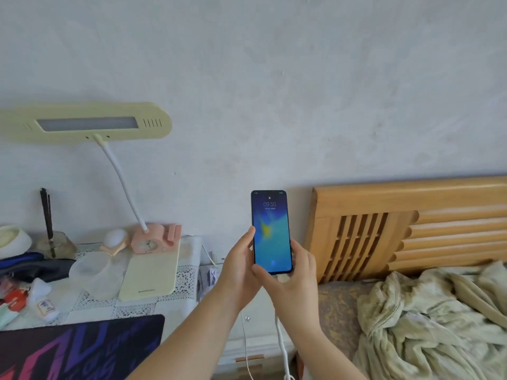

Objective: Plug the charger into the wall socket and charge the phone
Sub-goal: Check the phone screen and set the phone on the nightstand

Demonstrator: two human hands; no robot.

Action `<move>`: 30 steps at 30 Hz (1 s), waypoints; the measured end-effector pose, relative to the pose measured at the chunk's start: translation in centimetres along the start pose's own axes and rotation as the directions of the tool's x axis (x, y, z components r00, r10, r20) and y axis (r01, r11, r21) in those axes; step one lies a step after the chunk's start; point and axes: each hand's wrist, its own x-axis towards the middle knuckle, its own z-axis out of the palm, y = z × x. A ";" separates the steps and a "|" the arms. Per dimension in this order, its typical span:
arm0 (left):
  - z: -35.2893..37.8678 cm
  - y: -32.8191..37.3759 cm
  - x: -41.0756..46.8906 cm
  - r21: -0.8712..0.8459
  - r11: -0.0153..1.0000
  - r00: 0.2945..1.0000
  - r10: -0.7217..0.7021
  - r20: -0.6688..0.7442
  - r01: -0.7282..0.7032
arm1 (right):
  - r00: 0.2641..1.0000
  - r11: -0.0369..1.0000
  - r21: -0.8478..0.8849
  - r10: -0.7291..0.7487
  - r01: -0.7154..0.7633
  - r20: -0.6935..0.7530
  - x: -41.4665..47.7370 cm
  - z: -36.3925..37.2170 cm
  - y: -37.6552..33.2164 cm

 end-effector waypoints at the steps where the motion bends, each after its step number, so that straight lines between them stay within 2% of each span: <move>1: -0.8 -0.9 0.5 -0.006 1.000 1.000 -0.023 -0.017 0.023 | 1.000 1.000 -0.022 0.016 -0.017 -0.018 -0.2 0.5 1.1; 8: -6.4 -8.8 5.8 -0.072 0.980 0.971 -0.194 -0.139 0.185 | 0.980 0.959 -0.213 0.165 -0.185 -0.109 0.1 3.4 11.2; 14: -11.5 -16.0 11.1 -0.130 0.950 0.920 -0.308 -0.241 0.284 | 0.963 0.899 -0.346 0.256 -0.268 -0.081 1.0 5.3 21.1; 21: -17.1 -21.8 16.4 -0.156 0.914 0.857 -0.406 -0.316 0.376 | 0.924 0.829 -0.468 0.378 -0.306 0.065 2.0 7.1 30.2; 30: -21.0 -25.4 21.6 -0.141 0.901 0.813 -0.431 -0.392 0.410 | 0.928 0.821 -0.508 0.358 -0.259 0.106 3.8 9.5 37.6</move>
